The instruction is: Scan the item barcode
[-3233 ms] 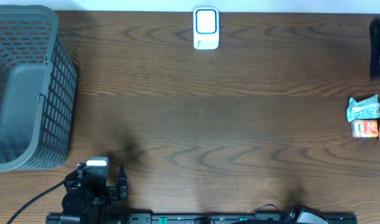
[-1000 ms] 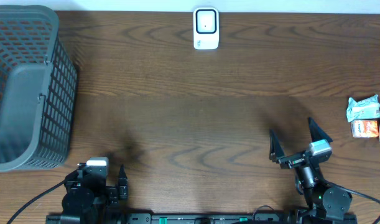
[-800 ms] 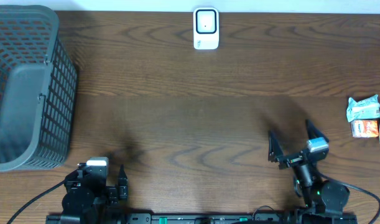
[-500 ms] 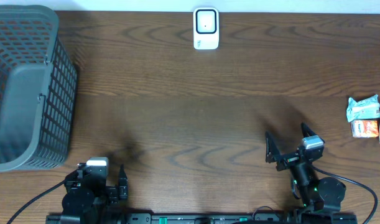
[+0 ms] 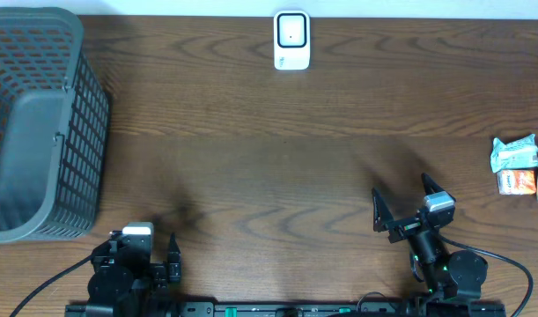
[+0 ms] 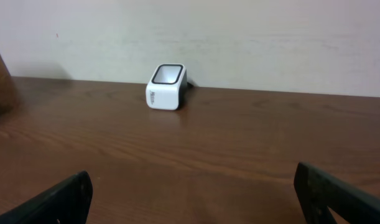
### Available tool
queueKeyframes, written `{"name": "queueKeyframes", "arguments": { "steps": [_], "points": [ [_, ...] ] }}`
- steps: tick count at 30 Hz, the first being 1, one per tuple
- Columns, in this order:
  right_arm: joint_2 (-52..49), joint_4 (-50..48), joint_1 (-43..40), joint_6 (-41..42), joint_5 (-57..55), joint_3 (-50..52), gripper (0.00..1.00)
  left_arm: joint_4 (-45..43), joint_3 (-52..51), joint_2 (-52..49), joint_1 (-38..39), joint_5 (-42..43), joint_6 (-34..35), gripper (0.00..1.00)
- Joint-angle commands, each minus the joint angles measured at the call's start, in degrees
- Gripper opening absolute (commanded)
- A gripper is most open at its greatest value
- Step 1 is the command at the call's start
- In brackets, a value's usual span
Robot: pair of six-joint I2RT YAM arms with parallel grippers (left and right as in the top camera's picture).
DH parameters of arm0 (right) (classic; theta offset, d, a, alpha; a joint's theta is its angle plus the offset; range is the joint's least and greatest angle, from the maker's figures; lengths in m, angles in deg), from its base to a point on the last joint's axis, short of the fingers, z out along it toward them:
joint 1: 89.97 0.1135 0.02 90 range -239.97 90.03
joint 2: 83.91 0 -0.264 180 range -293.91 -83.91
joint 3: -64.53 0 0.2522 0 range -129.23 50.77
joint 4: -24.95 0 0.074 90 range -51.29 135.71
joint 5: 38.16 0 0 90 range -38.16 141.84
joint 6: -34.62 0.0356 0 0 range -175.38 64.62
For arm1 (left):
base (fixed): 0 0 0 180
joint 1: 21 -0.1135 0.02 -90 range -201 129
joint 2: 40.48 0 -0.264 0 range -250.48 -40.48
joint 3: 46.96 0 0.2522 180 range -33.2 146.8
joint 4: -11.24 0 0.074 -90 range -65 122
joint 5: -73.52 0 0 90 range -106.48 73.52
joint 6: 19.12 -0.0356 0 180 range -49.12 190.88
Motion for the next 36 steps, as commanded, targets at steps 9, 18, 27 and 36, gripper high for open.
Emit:
{"name": "queueKeyframes", "arguments": {
  "steps": [9,18,27,36],
  "points": [
    [0.4,0.3,0.4,-0.7,-0.7,0.1,0.99,0.1,0.0,0.0,-0.1,-0.5,0.1,0.98],
    [0.4,0.3,0.4,-0.7,-0.7,0.1,0.99,0.1,0.0,0.0,-0.1,-0.1,0.1,0.98],
    [0.4,0.3,0.4,-0.7,-0.7,0.1,0.99,-18.3,-10.2,0.2,0.1,7.8,0.1,0.98],
    [0.4,0.3,0.4,-0.6,-0.7,0.1,0.99,-48.4,-24.5,0.3,0.1,8.0,-0.2,0.98]
  ]
}}
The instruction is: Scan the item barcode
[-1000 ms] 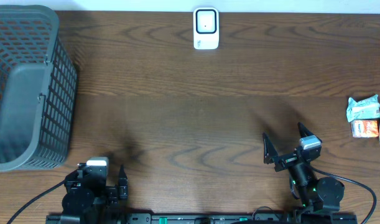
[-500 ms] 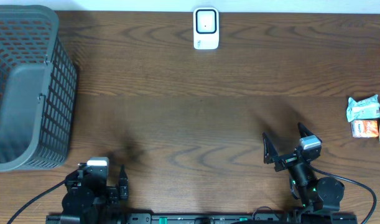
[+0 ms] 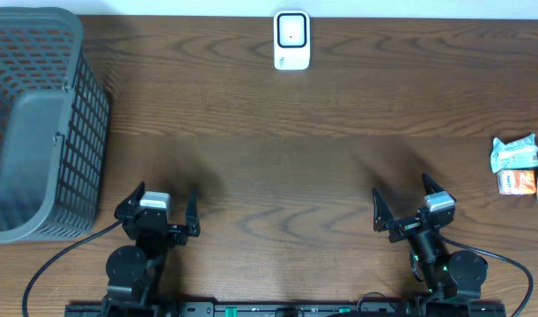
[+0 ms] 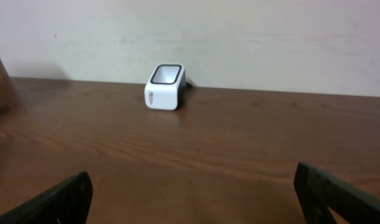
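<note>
A white barcode scanner point(image 3: 292, 40) stands at the far edge of the table, also seen ahead in the right wrist view point(image 4: 165, 87). Small packaged items point(image 3: 518, 165), teal-white and orange, lie at the right edge. My left gripper point(image 3: 158, 204) is open near the front left, nothing between its fingers. My right gripper point(image 3: 404, 202) is open near the front right, far from the items and the scanner; its fingers point(image 4: 50, 202) frame bare wood.
A large grey mesh basket point(image 3: 35, 123) takes up the left end of the brown wooden table point(image 3: 277, 158). A pale wall runs behind the scanner.
The left arm has come forward from its tucked position at the front edge; its gripper now stands open farther onto the table. The right arm has not moved.
</note>
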### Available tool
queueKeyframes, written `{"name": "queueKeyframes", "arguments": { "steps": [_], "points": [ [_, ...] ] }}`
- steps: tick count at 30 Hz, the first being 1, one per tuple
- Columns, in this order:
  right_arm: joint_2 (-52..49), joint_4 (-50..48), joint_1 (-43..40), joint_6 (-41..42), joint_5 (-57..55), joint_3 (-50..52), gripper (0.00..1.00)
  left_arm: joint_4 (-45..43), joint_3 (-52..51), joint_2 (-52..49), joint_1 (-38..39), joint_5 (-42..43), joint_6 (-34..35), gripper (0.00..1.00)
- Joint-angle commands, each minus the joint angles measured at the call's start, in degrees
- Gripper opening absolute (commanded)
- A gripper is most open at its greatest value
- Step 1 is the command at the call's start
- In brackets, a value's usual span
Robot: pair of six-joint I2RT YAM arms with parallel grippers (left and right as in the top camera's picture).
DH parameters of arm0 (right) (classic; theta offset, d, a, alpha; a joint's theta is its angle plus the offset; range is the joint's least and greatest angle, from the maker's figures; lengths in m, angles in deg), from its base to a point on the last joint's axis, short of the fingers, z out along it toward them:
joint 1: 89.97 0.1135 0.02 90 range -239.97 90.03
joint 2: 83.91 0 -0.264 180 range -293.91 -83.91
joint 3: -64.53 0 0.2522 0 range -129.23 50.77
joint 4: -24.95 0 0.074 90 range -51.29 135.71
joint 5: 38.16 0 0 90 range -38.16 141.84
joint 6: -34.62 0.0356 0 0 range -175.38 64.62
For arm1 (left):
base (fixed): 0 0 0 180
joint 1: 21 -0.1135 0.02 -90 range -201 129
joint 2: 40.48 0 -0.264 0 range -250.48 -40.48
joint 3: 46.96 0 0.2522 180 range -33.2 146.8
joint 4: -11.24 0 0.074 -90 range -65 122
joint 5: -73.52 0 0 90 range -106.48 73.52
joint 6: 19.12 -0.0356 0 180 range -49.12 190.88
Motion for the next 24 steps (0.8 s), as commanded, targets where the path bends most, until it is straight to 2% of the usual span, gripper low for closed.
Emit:
{"name": "queueKeyframes", "arguments": {
  "steps": [1,14,24],
  "points": [
    [0.4,0.3,0.4,-0.6,-0.5,0.1,0.99,-3.7,-3.0,0.4,0.1,0.3,-0.5,0.98],
    [0.4,0.3,0.4,-0.6,-0.5,0.1,0.99,-8.6,-6.8,0.4,-5.6,-0.1,-1.2,0.98],
    [0.4,0.3,0.4,-0.6,-0.5,0.1,0.99,-8.7,-6.8,0.4,-5.8,-0.8,-2.1,0.98]
  ]
}}
